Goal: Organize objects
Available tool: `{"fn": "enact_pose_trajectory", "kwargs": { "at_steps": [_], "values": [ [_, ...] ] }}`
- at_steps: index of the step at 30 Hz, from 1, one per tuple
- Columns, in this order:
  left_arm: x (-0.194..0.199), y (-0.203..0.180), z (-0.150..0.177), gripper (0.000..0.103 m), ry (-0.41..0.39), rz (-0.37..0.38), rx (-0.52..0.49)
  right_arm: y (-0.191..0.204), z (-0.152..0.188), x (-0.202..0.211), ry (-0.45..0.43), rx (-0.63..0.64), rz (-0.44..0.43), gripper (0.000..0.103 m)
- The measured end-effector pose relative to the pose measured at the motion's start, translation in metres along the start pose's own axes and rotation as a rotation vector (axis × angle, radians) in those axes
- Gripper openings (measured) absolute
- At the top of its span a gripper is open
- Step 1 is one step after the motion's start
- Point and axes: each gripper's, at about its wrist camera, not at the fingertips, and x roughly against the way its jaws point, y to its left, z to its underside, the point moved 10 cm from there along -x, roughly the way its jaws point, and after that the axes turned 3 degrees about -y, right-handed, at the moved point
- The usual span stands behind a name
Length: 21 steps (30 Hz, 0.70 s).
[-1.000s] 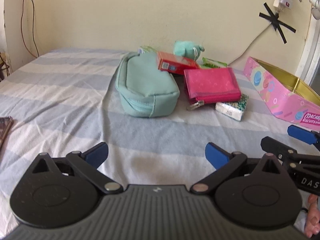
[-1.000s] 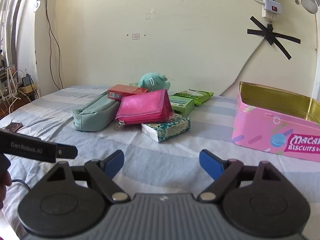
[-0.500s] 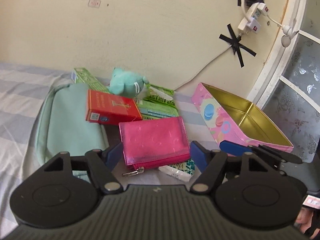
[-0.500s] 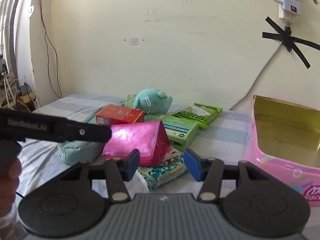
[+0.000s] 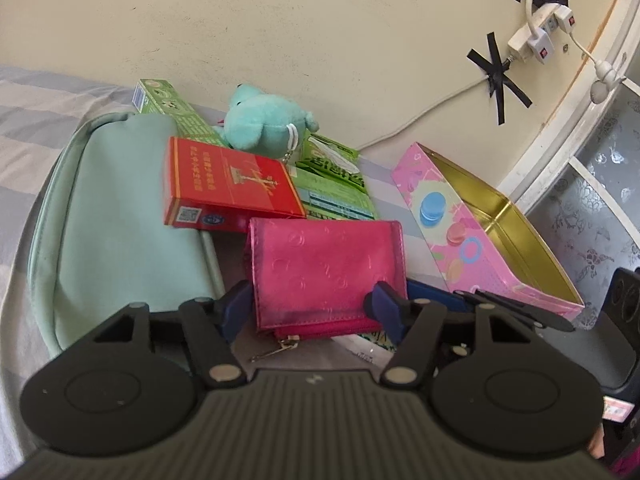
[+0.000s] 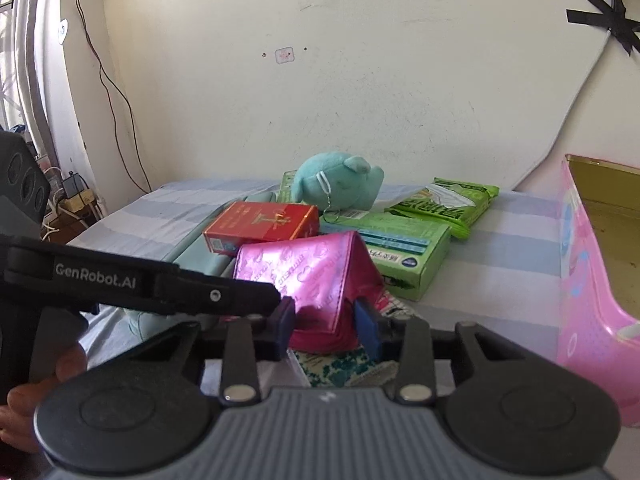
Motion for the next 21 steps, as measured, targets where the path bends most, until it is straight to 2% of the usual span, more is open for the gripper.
{"fn": "enact_pose_trajectory", "kwargs": {
  "at_steps": [2,4,9,15,21],
  "values": [
    [0.007,-0.001,-0.003,0.056,-0.009,0.028,0.038,-0.001,-0.002,0.006,-0.013,-0.008,-0.002,0.028],
    [0.017,-0.011,-0.007,0.056,-0.028,0.058,0.042,-0.002,-0.007,0.020,-0.056,0.011,0.013,0.027],
    [0.025,-0.061,-0.022,0.058,-0.078,0.075,-0.068,-0.009,-0.024,0.060,-0.190,0.046,0.073,0.028],
    [-0.010,-0.154,-0.026,0.059,-0.079,0.171,-0.223,-0.061,-0.035,0.123,-0.323,0.005,0.230,0.028],
    [-0.070,-0.230,0.000,0.060,-0.018,0.259,-0.303,-0.137,-0.024,0.173,-0.366,-0.103,0.399,0.029]
  ]
}}
